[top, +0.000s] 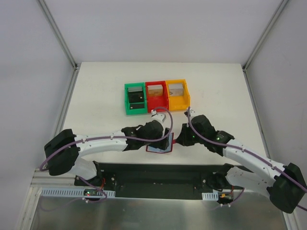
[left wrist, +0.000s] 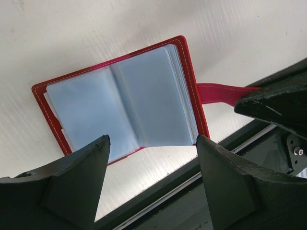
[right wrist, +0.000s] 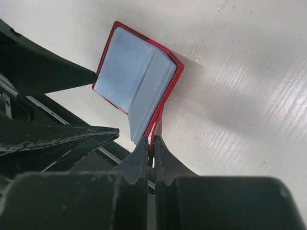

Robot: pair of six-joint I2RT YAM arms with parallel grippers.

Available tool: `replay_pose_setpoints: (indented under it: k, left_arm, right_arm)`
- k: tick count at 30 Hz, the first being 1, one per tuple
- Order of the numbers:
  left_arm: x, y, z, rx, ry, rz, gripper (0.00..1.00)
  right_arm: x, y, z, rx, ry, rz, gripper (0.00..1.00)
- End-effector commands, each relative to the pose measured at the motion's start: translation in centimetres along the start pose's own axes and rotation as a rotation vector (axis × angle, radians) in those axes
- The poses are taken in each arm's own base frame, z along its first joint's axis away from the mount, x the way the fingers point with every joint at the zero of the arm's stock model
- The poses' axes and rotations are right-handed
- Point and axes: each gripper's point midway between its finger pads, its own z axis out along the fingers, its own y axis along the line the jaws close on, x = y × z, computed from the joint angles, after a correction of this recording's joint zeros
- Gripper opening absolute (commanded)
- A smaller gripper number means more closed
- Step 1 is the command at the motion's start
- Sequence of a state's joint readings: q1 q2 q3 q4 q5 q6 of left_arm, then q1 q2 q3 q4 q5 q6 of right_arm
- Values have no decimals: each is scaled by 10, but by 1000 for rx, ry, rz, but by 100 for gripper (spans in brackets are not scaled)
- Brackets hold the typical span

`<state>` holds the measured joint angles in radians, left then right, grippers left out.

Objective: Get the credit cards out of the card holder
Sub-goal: Remove the credit card from the card holder.

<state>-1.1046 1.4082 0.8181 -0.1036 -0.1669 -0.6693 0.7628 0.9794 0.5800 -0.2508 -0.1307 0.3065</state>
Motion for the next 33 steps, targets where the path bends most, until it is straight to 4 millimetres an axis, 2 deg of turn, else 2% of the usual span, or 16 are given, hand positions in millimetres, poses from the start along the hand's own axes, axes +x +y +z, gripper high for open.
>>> replay_pose_setpoints:
  k: [1, 9, 15, 23, 29, 33]
  left_arm:
    - [-6, -5, 8, 20, -5, -24, 72]
    - [1, -3, 20, 13, 29, -24, 68]
    - [-7, -7, 16, 33, 4, -38, 69]
    - [-5, -11, 18, 47, 17, -48, 70]
    - [-12, -11, 10, 53, -20, -63, 70]
    - [-8, -12, 13, 54, 0, -67, 69]
  right_arm:
    - [-17, 19, -13, -51, -44, 0, 0]
    - [-17, 19, -14, -54, -45, -2, 0]
    - [-17, 18, -15, -53, -48, -6, 0]
    - [-17, 19, -15, -55, -48, -5, 0]
    - [-16, 18, -14, -50, -43, -5, 0]
    - [-17, 18, -14, -50, -46, -5, 0]
